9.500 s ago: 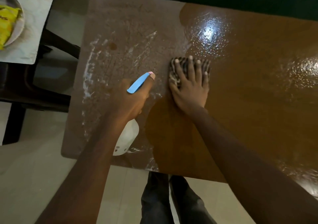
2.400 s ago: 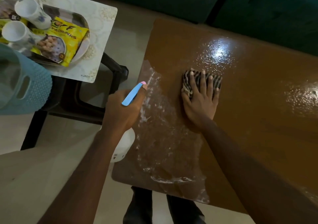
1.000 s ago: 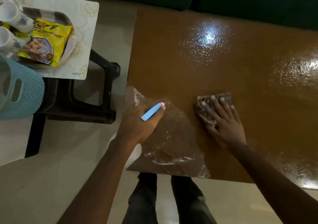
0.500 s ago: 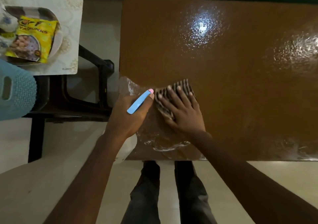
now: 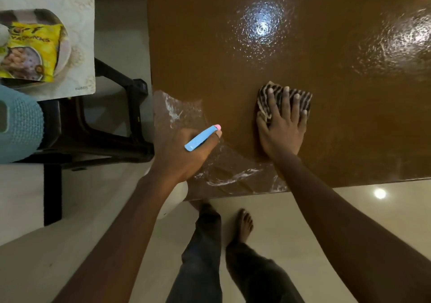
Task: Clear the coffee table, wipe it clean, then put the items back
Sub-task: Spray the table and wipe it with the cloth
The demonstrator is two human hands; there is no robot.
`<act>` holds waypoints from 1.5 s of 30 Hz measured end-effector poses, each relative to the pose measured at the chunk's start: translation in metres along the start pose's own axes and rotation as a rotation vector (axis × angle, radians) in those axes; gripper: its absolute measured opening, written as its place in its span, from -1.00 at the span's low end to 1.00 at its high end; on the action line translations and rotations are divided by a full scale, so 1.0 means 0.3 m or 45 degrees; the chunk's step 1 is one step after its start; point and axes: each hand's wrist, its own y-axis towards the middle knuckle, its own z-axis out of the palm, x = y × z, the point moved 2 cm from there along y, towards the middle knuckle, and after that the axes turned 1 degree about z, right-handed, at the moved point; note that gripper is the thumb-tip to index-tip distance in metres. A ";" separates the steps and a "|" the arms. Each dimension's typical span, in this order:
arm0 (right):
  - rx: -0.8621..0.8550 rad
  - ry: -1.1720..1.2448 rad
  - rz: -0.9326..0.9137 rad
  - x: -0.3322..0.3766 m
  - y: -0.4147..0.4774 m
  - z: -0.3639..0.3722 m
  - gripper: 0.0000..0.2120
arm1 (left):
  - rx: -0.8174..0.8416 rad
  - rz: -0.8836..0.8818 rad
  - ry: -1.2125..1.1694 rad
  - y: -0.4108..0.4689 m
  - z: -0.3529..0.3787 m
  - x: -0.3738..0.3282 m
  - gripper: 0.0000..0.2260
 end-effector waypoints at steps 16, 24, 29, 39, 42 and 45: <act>0.051 0.064 -0.218 -0.357 -0.185 -0.019 -0.41 | 0.114 -0.057 0.140 -0.171 0.318 -0.017 -0.49; 0.064 0.009 -0.178 -0.095 -0.352 0.078 -0.37 | -0.212 0.009 -0.134 -0.246 0.224 0.031 -0.62; 0.111 -0.137 -0.750 -0.179 -0.497 0.148 -0.33 | -0.206 0.042 -0.209 -0.264 0.185 0.078 -0.61; 0.048 0.144 0.182 -0.075 -0.491 0.133 -0.36 | -0.084 -0.032 -0.137 -0.284 0.115 0.154 -0.48; 0.087 0.085 -0.195 0.039 -0.555 0.172 -0.38 | -0.076 -0.049 -0.088 -0.280 0.090 0.181 -0.51; 0.128 0.005 -0.453 -0.011 -0.545 0.164 -0.39 | -0.055 -0.050 -0.047 -0.277 0.067 0.211 -0.57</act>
